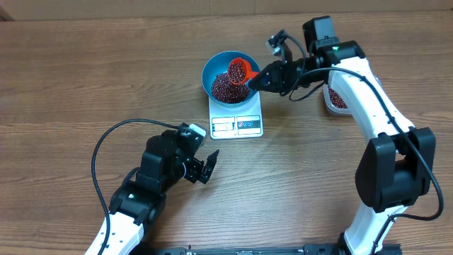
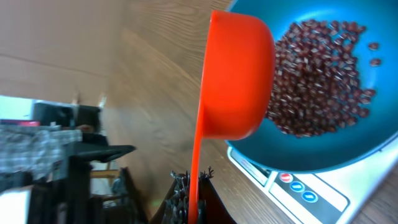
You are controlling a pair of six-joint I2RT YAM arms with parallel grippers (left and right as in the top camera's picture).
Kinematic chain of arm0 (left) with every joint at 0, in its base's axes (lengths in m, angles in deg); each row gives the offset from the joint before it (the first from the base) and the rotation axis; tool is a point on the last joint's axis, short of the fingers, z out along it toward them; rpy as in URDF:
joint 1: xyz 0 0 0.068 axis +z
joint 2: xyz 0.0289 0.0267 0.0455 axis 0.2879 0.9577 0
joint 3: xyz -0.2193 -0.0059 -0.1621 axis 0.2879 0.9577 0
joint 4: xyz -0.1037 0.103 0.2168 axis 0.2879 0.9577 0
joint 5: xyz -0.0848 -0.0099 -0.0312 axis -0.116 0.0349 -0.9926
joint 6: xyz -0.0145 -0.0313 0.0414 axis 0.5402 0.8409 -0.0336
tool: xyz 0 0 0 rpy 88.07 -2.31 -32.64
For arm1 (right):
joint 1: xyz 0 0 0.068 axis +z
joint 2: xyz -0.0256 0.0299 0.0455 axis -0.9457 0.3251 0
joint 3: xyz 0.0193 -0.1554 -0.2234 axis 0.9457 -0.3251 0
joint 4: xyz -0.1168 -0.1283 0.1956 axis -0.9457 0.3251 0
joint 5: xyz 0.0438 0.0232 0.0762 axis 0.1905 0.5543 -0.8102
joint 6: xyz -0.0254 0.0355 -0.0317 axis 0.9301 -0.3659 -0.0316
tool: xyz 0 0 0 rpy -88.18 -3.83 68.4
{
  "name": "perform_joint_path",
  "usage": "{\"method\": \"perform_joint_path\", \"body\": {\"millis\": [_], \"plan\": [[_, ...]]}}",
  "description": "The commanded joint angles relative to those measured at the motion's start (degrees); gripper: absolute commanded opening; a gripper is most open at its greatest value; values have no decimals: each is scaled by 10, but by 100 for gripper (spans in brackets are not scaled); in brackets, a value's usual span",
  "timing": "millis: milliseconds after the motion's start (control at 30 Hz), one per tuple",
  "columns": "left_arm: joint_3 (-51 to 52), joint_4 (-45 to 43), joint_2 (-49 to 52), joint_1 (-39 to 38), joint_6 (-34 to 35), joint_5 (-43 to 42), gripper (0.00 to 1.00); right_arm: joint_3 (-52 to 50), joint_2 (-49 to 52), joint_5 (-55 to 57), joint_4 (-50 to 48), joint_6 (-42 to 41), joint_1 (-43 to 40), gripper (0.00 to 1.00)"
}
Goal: Scoop item into bowl and weigh 150g on scale
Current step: 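Carry the scoop left over the blue bowl and tip beans in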
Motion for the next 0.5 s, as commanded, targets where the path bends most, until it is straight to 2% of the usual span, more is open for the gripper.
{"method": "perform_joint_path", "body": {"millis": [0,233,467], "plan": [[4,0,1,-2,1,-6,100,19,-17,73,-5,-23,13,4],[4,-1,1,-2,1,-6,100,29,-17,195,-5,-22,52,4],[4,0,1,-2,1,-6,100,77,-17,374,12,-17,105,4]]}}
